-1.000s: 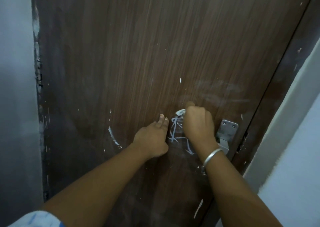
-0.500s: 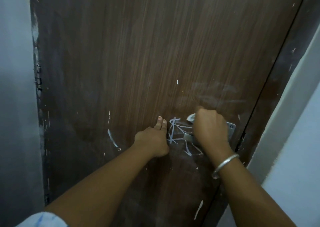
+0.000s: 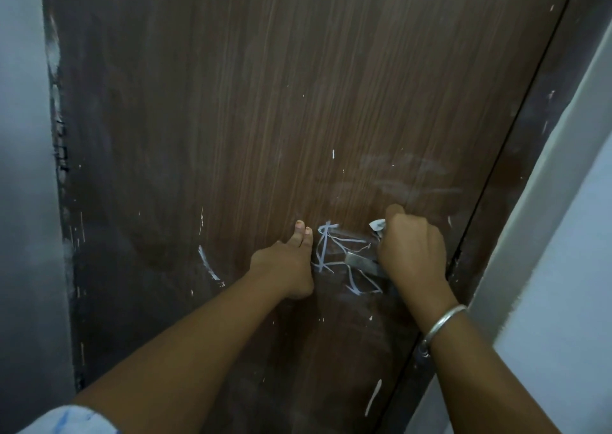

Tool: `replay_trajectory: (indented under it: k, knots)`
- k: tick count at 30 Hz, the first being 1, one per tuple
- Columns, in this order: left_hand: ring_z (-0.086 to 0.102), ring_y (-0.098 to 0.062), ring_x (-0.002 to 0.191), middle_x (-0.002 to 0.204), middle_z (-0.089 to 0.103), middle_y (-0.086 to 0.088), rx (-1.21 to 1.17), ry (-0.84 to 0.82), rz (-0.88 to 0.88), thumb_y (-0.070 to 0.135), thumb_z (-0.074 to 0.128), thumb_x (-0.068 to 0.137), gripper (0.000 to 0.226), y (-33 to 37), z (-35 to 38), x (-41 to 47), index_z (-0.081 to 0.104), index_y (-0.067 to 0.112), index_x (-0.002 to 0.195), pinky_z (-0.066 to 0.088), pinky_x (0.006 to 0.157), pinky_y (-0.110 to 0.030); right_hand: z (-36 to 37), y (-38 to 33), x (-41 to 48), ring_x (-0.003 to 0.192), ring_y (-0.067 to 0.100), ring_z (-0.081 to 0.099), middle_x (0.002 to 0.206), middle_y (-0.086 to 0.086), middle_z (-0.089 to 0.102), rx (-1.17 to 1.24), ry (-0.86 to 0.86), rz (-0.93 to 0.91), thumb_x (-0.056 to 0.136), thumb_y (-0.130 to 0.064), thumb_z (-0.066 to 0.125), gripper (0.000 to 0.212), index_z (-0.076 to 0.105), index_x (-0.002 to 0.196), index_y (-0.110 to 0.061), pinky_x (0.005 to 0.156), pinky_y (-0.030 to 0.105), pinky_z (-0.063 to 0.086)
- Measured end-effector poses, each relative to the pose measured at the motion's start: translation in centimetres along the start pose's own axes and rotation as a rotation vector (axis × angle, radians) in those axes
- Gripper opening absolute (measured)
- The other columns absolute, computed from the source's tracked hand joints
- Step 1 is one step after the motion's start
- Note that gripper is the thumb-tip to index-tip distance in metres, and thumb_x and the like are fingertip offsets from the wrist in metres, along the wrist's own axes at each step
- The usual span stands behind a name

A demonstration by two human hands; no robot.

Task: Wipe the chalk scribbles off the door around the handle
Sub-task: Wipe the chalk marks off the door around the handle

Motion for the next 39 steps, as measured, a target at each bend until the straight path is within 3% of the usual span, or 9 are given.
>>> replay_trajectory:
  k: [5, 8, 12, 19, 23, 27, 30, 33, 39]
  knots:
    - [0.015, -0.031, 0.144, 0.156, -0.021, 0.0, 0.047, 0.012, -0.022, 0.028, 0.056, 0.087, 0.092, 0.6, 0.0, 0.0, -0.013, 0.017, 0.148, 0.033, 0.106, -0.047, -0.8, 1.4, -0.3, 0.05, 0.022, 0.049, 0.066, 0.01, 0.061, 0.047, 0.069, 0.007, 0.09, -0.012, 0.052, 0.005, 0.051, 0.089, -0.007, 0.046, 0.026, 0.03]
    - [0.015, -0.031, 0.144, 0.157, -0.02, 0.003, 0.079, 0.021, -0.023, 0.03, 0.054, 0.087, 0.091, 0.2, -0.1, 0.1, -0.012, 0.018, 0.148, 0.034, 0.103, -0.046, -2.2, 2.5, 0.3, 0.045, 0.021, 0.041, 0.06, 0.016, 0.06, 0.063, 0.195, 0.055, 0.084, -0.007, 0.06, 0.007, 0.057, 0.084, -0.001, 0.045, 0.022, 0.02]
    - [0.013, -0.03, 0.144, 0.156, -0.021, 0.004, 0.083, 0.016, -0.026, 0.029, 0.054, 0.086, 0.092, 0.0, 0.1, 0.2, -0.013, 0.02, 0.148, 0.033, 0.104, -0.047, -3.2, 4.6, -0.1, 0.047, 0.031, 0.054, 0.059, 0.02, 0.059, 0.042, 0.23, 0.151, 0.081, -0.003, 0.063, 0.007, 0.058, 0.084, 0.002, 0.047, 0.015, 0.01]
    - [0.01, -0.031, 0.144, 0.156, -0.022, 0.004, 0.054, -0.007, 0.003, 0.024, 0.055, 0.086, 0.092, -0.3, 0.1, 0.4, -0.014, 0.021, 0.148, 0.031, 0.107, -0.047, -2.3, 6.1, -1.4, 0.059, 0.038, 0.055, 0.072, 0.027, 0.06, 0.105, 0.232, 0.374, 0.089, -0.004, 0.049, 0.01, 0.053, 0.096, 0.001, 0.05, 0.028, 0.024]
    - [0.009, -0.033, 0.144, 0.156, -0.023, 0.002, 0.032, -0.02, 0.016, 0.02, 0.057, 0.085, 0.094, -0.4, 0.2, 0.4, -0.014, 0.02, 0.147, 0.029, 0.11, -0.048, -2.3, 4.8, -1.4, 0.058, 0.024, 0.039, 0.075, 0.023, 0.058, 0.176, 0.231, 0.323, 0.088, -0.007, 0.056, 0.014, 0.059, 0.099, 0.002, 0.053, 0.025, 0.026]
    - [0.01, -0.032, 0.144, 0.156, -0.022, 0.002, 0.034, -0.007, 0.014, 0.021, 0.056, 0.085, 0.094, -0.3, 0.3, 0.4, -0.014, 0.019, 0.147, 0.03, 0.109, -0.047, -2.6, 3.0, -0.7, 0.073, 0.031, 0.057, 0.089, 0.021, 0.063, 0.088, 0.182, 0.124, 0.088, -0.002, 0.053, 0.021, 0.062, 0.106, 0.0, 0.061, 0.033, 0.045]
    - [0.01, -0.031, 0.144, 0.156, -0.022, 0.002, 0.059, -0.001, -0.004, 0.022, 0.055, 0.086, 0.093, -0.2, 0.2, 0.4, -0.015, 0.019, 0.147, 0.031, 0.108, -0.047, -1.7, 0.6, 0.2, 0.082, 0.03, 0.06, 0.091, 0.013, 0.064, -0.021, 0.016, -0.021, 0.089, -0.005, 0.046, 0.019, 0.059, 0.103, -0.007, 0.065, 0.034, 0.044]
    - [0.008, -0.031, 0.145, 0.157, -0.02, 0.001, 0.091, 0.008, -0.021, 0.021, 0.054, 0.086, 0.092, -0.1, 0.0, 0.3, -0.014, 0.018, 0.148, 0.031, 0.107, -0.047, -1.3, -0.2, -0.1, 0.074, 0.029, 0.064, 0.08, 0.01, 0.066, -0.059, -0.059, 0.021, 0.087, -0.008, 0.05, 0.01, 0.06, 0.088, -0.01, 0.055, 0.03, 0.036]
    - [0.009, -0.031, 0.145, 0.157, -0.02, 0.001, 0.043, -0.012, -0.002, 0.019, 0.052, 0.087, 0.09, 0.0, -0.2, -0.1, -0.013, 0.017, 0.148, 0.029, 0.111, -0.047, -0.3, -0.5, -0.7, 0.071, 0.028, 0.065, 0.076, 0.011, 0.067, 0.008, -0.042, 0.094, 0.084, -0.004, 0.055, 0.009, 0.058, 0.078, -0.009, 0.056, 0.028, 0.034]
Point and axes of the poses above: each hand's wrist, its own x-axis towards the middle knuckle, its own z-axis out of the palm, y = z × x, the point moved 3 cm from there along x, towards the middle knuckle
